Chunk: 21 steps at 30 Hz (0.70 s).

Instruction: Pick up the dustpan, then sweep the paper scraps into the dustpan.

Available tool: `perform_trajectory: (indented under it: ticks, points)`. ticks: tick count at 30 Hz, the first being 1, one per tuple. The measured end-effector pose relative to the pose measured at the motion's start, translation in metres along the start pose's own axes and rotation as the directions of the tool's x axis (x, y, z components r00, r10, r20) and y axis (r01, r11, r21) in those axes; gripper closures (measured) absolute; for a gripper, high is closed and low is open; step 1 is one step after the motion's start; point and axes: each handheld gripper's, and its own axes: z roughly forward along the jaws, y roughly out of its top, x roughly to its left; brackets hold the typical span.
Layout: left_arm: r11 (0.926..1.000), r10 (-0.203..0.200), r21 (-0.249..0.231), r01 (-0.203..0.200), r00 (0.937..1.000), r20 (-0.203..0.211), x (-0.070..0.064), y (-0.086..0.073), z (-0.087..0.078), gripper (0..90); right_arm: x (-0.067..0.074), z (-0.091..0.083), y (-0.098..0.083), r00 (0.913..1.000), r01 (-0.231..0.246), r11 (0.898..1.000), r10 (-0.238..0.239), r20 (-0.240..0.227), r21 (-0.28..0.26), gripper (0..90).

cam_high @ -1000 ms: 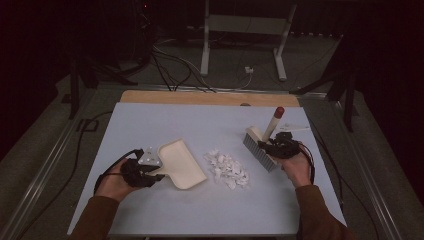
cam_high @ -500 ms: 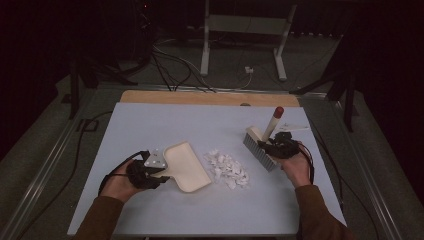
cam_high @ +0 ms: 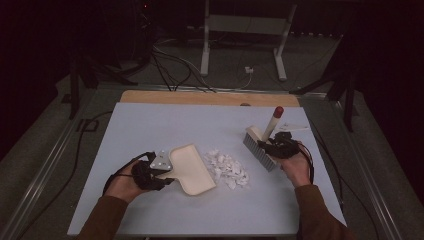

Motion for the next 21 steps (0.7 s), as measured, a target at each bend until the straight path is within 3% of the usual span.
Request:
perform_trajectory:
  ticks: [21]
  points:
    - [0.9984, 0.046, 0.031, -0.047, 0.9986, 0.024, -0.006, 0.011, 0.014, 66.7, 0.004, 0.001, 0.001, 0.9999, -0.004, 1.0, 0.004, 0.012, -0.001, 67.4]
